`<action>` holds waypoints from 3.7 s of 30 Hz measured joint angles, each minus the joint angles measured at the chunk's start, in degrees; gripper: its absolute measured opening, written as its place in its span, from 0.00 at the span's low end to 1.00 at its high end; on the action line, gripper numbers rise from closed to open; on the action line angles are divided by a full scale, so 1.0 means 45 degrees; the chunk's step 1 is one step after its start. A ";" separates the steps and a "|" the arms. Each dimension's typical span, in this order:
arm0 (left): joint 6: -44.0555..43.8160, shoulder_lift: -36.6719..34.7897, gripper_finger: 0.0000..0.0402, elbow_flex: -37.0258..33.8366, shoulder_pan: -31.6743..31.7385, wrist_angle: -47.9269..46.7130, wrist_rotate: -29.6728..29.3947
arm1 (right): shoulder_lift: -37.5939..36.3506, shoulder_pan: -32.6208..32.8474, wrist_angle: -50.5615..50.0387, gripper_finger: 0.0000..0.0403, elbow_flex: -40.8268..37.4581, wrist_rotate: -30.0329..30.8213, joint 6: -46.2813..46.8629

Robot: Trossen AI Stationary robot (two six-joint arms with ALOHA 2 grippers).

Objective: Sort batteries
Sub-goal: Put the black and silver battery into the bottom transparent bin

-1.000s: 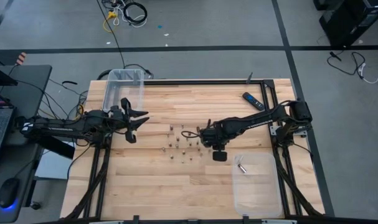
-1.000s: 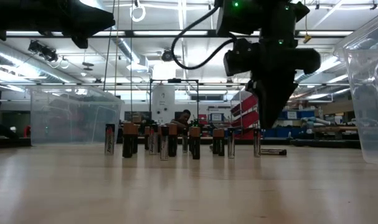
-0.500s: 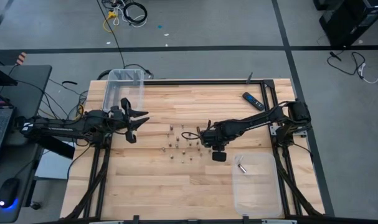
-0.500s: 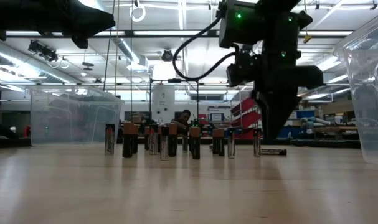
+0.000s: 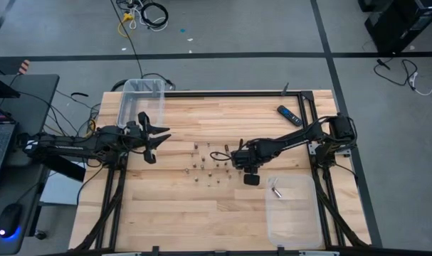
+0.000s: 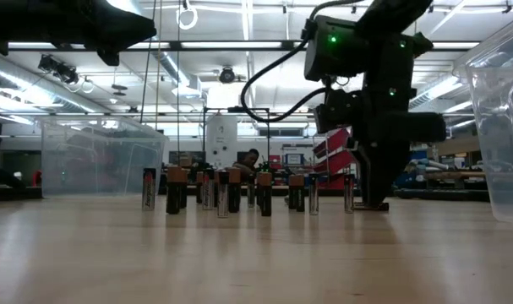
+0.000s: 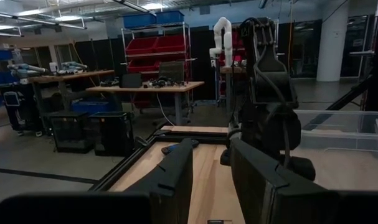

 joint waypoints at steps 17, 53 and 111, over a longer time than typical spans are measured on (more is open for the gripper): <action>0.0044 0.0000 0.26 0.0000 -0.0005 -0.0005 0.0004 | -0.0063 0.0000 0.0840 0.12 -0.0714 0.0049 -0.0029; 0.0045 0.0000 0.26 0.0000 -0.0005 -0.0024 0.0005 | 0.0051 -0.0724 -0.2522 0.01 0.1654 -0.0109 -0.1019; 0.0056 -0.0005 0.26 -0.0005 0.0000 0.0757 -0.0918 | -0.4574 0.8812 -0.5735 0.01 0.2594 -0.1863 0.6939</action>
